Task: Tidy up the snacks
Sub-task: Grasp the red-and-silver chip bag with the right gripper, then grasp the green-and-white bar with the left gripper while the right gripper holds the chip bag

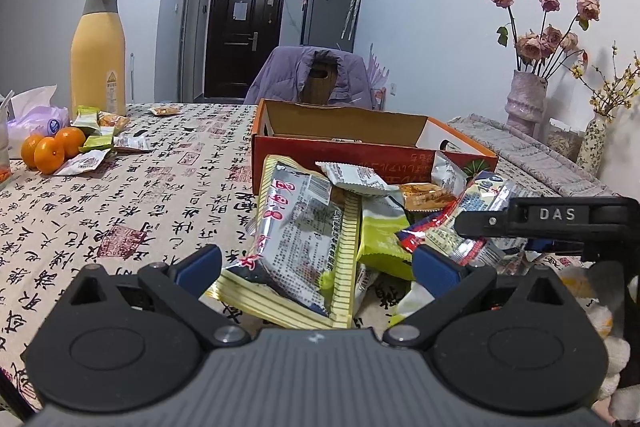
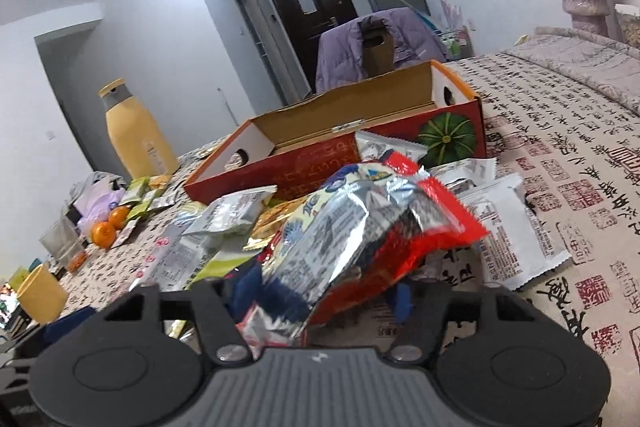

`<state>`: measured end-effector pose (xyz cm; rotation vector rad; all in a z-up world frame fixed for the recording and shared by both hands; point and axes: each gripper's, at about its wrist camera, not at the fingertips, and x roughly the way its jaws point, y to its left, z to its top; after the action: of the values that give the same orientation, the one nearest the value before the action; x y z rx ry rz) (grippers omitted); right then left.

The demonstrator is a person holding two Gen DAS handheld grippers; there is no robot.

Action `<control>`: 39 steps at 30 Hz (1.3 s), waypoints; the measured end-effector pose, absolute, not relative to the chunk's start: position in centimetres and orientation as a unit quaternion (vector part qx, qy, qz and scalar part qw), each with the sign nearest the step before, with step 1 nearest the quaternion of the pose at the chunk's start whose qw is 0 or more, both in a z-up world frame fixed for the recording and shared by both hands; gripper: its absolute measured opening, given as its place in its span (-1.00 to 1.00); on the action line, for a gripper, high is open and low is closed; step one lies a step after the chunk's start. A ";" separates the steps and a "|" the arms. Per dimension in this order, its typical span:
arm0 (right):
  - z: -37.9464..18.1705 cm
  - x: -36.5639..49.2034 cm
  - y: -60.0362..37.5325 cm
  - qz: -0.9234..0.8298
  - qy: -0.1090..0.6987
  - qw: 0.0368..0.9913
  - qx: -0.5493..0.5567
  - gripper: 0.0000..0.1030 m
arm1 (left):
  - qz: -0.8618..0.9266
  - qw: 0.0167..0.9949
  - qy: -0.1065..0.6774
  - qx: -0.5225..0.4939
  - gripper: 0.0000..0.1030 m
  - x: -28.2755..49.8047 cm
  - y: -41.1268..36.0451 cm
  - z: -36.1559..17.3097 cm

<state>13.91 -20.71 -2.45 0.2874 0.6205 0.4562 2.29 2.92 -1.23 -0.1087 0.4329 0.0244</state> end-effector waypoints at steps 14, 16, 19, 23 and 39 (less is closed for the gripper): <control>-0.2 11.6 -23.5 0.244 0.251 0.929 0.123 -0.52 | 0.017 0.974 0.219 -0.047 1.00 2.9 2.3 -0.7; 0.0 11.5 -24.2 0.241 0.246 0.931 0.120 -0.52 | 0.018 0.974 0.222 -0.042 1.00 3.2 2.0 -0.6; 0.3 11.4 -25.3 0.232 0.235 0.936 0.118 -0.52 | 0.018 0.973 0.225 -0.036 1.00 3.7 1.4 -0.3; 0.8 11.5 -27.0 0.220 0.222 0.942 0.120 -0.52 | 0.018 0.972 0.235 -0.019 1.00 4.8 0.3 -0.1; 0.6 13.2 -29.0 0.224 0.217 0.943 0.117 -0.53 | 0.015 0.951 0.304 0.053 0.34 11.6 -3.8 -1.1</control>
<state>13.24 -29.00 0.64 0.2391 0.4429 0.4568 11.55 -3.83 -1.09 0.1077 0.6176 0.0312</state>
